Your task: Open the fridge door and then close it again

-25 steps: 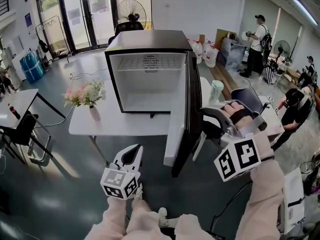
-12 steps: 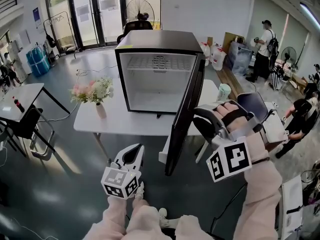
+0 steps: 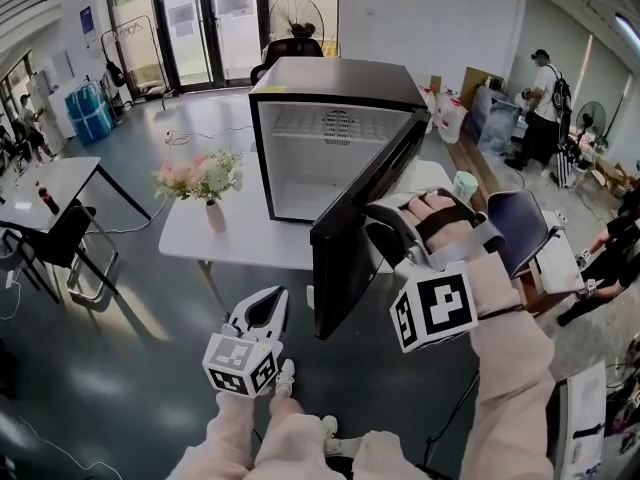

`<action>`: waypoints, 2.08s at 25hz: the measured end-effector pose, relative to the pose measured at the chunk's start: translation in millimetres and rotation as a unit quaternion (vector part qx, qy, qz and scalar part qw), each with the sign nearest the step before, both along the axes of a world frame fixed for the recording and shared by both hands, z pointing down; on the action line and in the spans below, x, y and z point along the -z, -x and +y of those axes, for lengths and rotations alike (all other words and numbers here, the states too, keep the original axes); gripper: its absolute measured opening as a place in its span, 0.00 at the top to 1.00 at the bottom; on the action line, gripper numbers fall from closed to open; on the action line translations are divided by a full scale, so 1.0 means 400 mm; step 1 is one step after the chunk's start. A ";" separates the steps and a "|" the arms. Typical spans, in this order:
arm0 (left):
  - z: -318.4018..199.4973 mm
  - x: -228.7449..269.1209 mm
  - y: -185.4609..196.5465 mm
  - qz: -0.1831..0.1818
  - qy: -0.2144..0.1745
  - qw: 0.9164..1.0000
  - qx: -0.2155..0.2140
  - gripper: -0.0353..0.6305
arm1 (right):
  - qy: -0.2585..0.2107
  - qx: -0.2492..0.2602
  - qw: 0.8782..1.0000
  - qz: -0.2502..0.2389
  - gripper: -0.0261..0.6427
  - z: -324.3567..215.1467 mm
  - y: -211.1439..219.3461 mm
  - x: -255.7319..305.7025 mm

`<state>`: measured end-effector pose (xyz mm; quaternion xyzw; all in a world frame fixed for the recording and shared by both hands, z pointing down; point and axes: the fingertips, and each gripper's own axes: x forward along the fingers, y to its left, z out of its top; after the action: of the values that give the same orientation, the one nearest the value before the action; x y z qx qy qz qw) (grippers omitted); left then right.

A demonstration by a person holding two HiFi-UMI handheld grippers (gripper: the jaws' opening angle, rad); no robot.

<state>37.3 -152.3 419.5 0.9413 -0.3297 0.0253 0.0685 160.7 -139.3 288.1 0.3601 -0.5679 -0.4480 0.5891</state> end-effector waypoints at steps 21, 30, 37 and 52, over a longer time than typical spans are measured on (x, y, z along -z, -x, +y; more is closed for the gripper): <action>-0.128 -0.007 0.138 -0.003 0.008 0.998 0.066 0.93 | -0.022 0.035 0.999 0.010 0.78 -0.245 0.125 -0.002; -0.218 -0.001 0.161 -0.006 0.009 0.996 0.084 0.93 | -0.014 0.048 0.999 -0.008 0.77 -0.353 0.155 -0.006; -0.307 0.004 0.164 0.001 0.009 0.995 0.099 0.93 | -0.012 0.049 0.999 -0.016 0.77 -0.441 0.168 -0.006; -0.565 0.031 0.153 0.018 0.012 0.996 0.085 0.93 | -0.010 0.013 0.999 -0.036 0.77 -0.655 0.161 -0.011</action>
<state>-24.0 -378.1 407.2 0.9092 -0.4069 0.0066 0.0876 96.3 -401.1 292.6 0.3747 -0.5889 -0.4477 0.5589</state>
